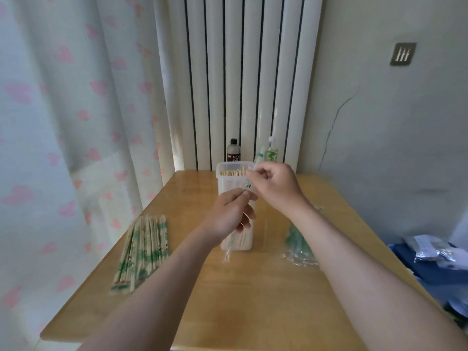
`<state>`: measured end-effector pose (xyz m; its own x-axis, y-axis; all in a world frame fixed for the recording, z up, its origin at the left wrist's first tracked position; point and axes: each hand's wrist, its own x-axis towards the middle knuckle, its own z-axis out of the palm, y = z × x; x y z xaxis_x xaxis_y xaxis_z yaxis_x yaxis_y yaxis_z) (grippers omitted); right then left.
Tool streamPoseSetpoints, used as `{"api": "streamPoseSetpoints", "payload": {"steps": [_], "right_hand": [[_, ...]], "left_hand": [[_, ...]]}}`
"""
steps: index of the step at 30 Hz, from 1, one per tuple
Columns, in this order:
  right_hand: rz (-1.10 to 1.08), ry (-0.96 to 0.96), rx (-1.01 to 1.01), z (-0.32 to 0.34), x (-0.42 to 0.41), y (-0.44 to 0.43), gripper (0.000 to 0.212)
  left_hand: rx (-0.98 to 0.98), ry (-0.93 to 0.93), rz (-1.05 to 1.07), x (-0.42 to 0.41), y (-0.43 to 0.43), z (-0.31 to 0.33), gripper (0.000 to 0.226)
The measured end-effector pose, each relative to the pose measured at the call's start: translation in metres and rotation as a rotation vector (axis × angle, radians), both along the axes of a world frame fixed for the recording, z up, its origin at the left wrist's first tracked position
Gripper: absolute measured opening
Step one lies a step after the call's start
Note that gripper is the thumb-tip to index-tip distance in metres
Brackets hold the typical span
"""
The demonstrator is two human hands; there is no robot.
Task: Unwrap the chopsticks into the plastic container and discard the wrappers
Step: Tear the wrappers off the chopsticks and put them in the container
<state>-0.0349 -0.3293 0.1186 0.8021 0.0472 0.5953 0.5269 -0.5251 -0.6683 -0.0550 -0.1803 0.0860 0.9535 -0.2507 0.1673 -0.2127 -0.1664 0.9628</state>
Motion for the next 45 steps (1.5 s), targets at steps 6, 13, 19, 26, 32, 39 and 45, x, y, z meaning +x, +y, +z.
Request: {"api": "streamPoseSetpoints", "payload": {"steps": [6,13,19,26,32,39,45], "right_hand": [[-0.153,0.195,0.463,-0.014,0.001,-0.064,0.035],[-0.523,0.301,0.504,-0.082,0.006,-0.156,0.041],[-0.739,0.517,0.183,-0.171,-0.011,-0.204,0.023],[-0.701,0.51,0.061,-0.182,-0.011,-0.201,0.033],[-0.685,0.48,0.078,-0.182,-0.01,-0.204,0.036],[-0.659,0.486,0.094,-0.185,-0.008,-0.208,0.025],[-0.605,0.523,0.187,-0.18,-0.014,-0.208,0.024]], "left_hand": [[0.035,-0.001,-0.014,0.0,-0.051,-0.016,0.016],[0.141,0.054,0.061,0.028,-0.107,-0.043,0.02],[0.227,0.16,0.187,0.068,-0.146,-0.067,0.021],[0.444,0.107,0.207,0.099,-0.195,-0.076,0.004],[0.742,-0.039,0.202,0.109,-0.218,-0.085,0.012],[0.794,-0.089,0.202,0.11,-0.223,-0.086,0.026],[0.747,-0.135,0.206,0.095,-0.202,-0.077,0.016]]}}
